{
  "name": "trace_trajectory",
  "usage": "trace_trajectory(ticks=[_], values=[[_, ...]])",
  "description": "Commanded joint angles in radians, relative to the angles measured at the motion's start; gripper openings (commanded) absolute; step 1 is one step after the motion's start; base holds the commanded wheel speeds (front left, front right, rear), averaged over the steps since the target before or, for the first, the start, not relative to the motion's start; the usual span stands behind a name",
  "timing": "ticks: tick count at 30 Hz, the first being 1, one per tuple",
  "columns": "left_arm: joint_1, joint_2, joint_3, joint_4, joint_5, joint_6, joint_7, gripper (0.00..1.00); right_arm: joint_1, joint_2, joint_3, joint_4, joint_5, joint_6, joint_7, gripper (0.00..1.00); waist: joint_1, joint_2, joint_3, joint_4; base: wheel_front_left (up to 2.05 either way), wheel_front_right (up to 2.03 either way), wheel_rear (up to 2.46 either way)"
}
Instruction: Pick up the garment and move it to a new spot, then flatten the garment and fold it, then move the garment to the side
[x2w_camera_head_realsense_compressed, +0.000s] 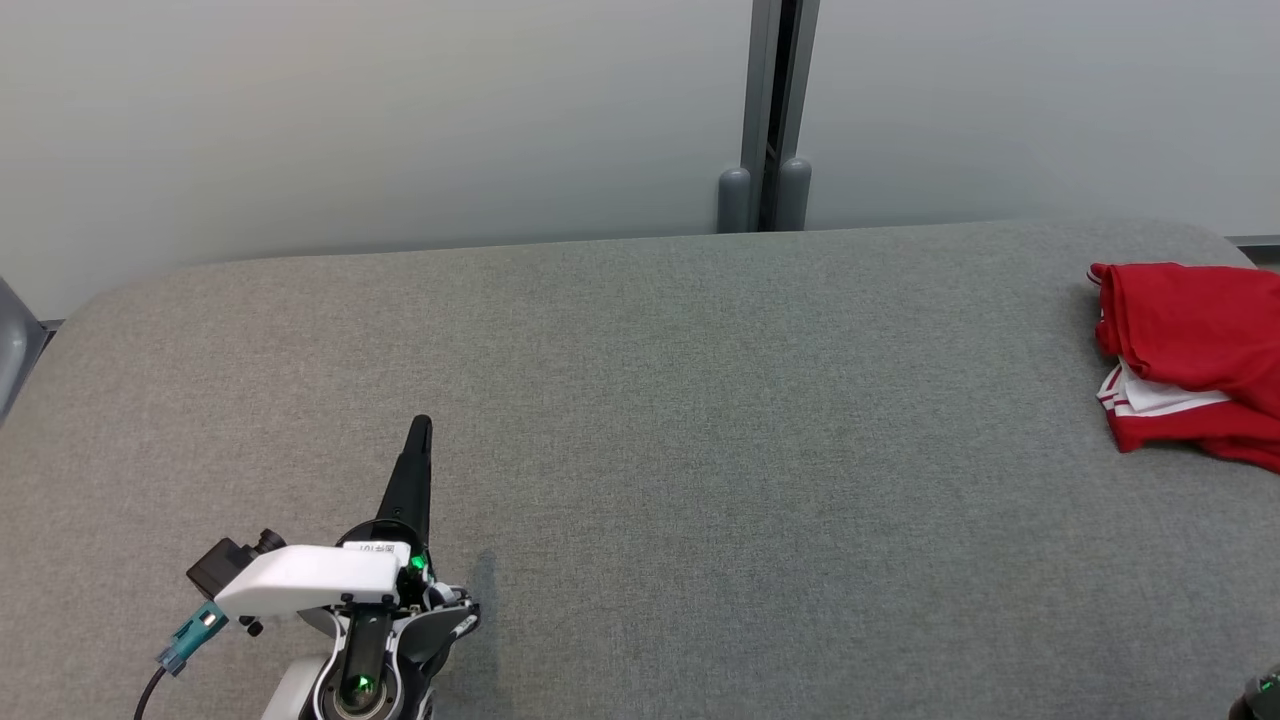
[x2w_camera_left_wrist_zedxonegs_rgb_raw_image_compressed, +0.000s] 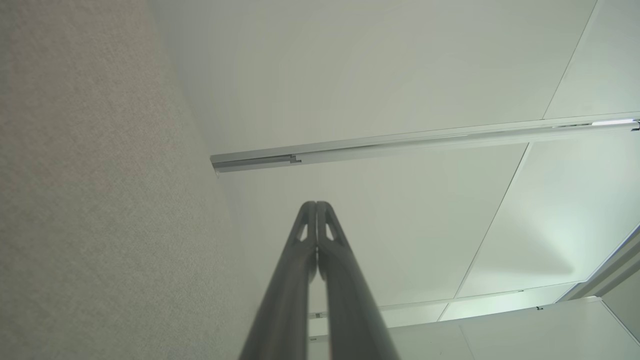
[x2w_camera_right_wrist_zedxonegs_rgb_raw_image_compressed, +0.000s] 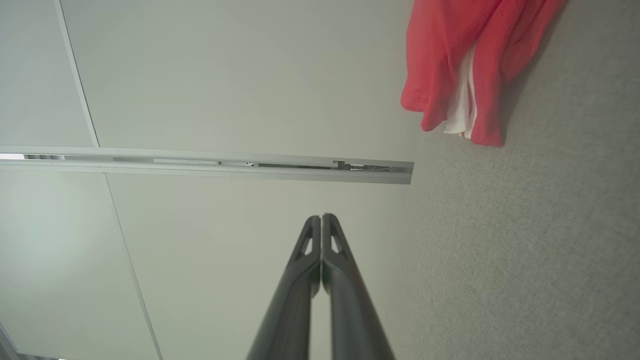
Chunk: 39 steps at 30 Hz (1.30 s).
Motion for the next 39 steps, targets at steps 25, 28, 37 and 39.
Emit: trace_trajectory(ticks=[25, 28, 37, 39], values=[[-0.016, 0.006, 0.001, 0.0, -0.003, -0.008, 0.004, 0.0, -0.005, -0.003, -0.001, -0.004, 0.006, 0.0, 0.005, 0.0, 0.0, 0.0, 0.0, 0.0, 0.0, 0.0, 0.0], [-0.016, 0.006, 0.001, 0.0, -0.003, -0.008, 0.004, 0.0, -0.005, -0.003, -0.001, -0.004, 0.006, 0.0, 0.005, 0.0, 0.0, 0.0, 0.0, 0.0, 0.0, 0.0, 0.0], [-0.016, 0.006, 0.001, 0.0, -0.003, -0.008, 0.004, 0.0, -0.005, -0.003, -0.001, -0.004, 0.006, 0.0, 0.005, 0.0, 0.0, 0.0, 0.0, 0.0, 0.0, 0.0, 0.0], [-0.016, 0.006, 0.001, 0.0, -0.003, -0.008, 0.004, 0.0, -0.005, -0.003, -0.001, -0.004, 0.006, 0.0, 0.005, 0.0, 0.0, 0.0, 0.0, 0.0, 0.0, 0.0, 0.0]])
